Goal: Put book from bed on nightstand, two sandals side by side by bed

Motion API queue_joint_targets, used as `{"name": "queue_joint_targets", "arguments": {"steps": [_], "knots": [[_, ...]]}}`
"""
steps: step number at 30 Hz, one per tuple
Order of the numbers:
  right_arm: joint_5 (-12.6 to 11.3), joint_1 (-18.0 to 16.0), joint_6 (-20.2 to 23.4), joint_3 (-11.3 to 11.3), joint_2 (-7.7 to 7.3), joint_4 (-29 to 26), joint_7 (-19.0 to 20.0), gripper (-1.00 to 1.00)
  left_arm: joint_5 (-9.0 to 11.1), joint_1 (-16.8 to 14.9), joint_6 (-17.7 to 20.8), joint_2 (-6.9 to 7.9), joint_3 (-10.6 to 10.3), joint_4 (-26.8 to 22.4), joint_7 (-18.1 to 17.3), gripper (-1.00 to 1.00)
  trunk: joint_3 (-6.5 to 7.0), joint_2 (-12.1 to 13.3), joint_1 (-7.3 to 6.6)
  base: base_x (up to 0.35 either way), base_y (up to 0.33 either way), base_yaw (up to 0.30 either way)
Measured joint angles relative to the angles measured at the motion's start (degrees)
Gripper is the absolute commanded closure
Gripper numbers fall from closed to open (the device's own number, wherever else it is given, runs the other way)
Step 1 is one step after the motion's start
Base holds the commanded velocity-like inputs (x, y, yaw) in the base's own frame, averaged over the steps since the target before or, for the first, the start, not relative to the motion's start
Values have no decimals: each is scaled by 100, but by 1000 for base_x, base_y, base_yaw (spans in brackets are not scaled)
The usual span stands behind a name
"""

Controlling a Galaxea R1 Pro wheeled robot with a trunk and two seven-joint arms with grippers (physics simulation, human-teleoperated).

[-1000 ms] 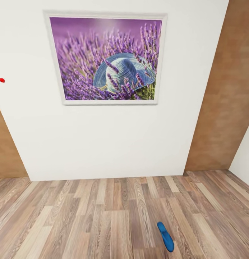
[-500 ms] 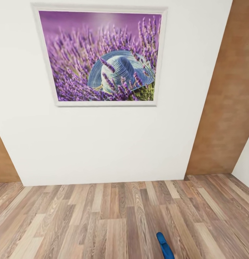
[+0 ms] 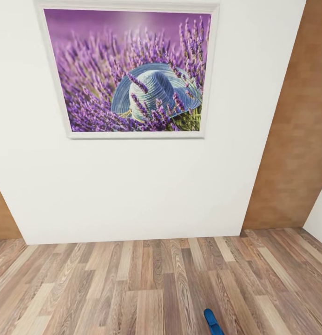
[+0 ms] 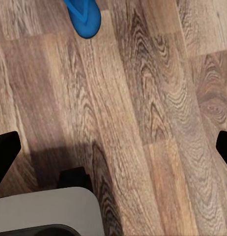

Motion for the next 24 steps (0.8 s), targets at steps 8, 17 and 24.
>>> {"name": "queue_joint_targets", "arguments": {"steps": [8, 17, 24], "knots": [[0, -2, 1, 0, 0, 2, 0, -100, -1, 1, -1, 0, -7, -2, 0, -100, 0, 0, 0, 2, 0, 221], [0, 0, 1, 0, 0, 1, 0, -100, 0, 0, 1, 0, -8, -1, 0, -100, 0, 0, 0, 0, 0, 186], [0, -1, 1, -1, 0, 1, 0, -100, 0, 1, 0, 0, -8, -2, 0, -100, 0, 0, 0, 7, -16, 102]]}}
